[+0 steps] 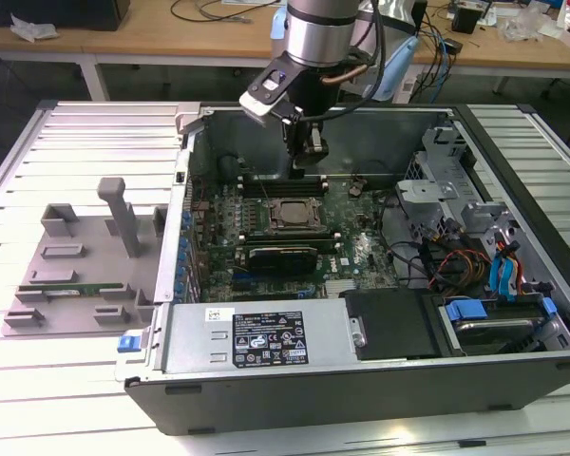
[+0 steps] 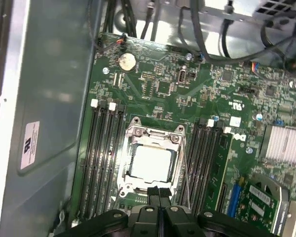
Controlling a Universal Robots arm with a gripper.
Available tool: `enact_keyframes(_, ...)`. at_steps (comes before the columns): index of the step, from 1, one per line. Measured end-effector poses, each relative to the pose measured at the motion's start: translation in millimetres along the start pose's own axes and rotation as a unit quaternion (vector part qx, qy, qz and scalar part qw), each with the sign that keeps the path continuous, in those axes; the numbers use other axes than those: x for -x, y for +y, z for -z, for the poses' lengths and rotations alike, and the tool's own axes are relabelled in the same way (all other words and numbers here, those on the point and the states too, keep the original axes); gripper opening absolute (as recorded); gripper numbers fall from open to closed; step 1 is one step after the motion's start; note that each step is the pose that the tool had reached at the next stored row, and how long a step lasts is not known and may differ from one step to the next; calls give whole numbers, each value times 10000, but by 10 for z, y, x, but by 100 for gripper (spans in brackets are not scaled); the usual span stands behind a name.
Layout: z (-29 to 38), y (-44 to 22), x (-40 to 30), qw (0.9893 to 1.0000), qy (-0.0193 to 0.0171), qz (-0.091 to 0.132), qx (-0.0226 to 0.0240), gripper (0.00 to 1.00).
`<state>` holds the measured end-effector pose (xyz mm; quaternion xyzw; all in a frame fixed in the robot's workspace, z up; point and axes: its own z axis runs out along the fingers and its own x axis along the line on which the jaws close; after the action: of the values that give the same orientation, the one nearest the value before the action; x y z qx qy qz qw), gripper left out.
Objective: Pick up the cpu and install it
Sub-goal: 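Install the first cpu locking lever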
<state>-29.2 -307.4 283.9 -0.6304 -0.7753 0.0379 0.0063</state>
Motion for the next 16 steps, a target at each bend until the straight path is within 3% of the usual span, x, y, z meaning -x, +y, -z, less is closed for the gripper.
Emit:
enact_keyframes(2,0,0,0,9996,-18,272,11,11)
enact_keyframes(4,0,0,0,9992,-27,403,16,11)
enact_keyframes(10,0,0,0,9964,-56,844,32,11)
enact_keyframes(12,0,0,0,9941,-72,1085,41,11)
enact_keyframes(14,0,0,0,9928,-80,1193,46,11)
enact_keyframes(16,0,0,0,9897,-95,1427,55,11)
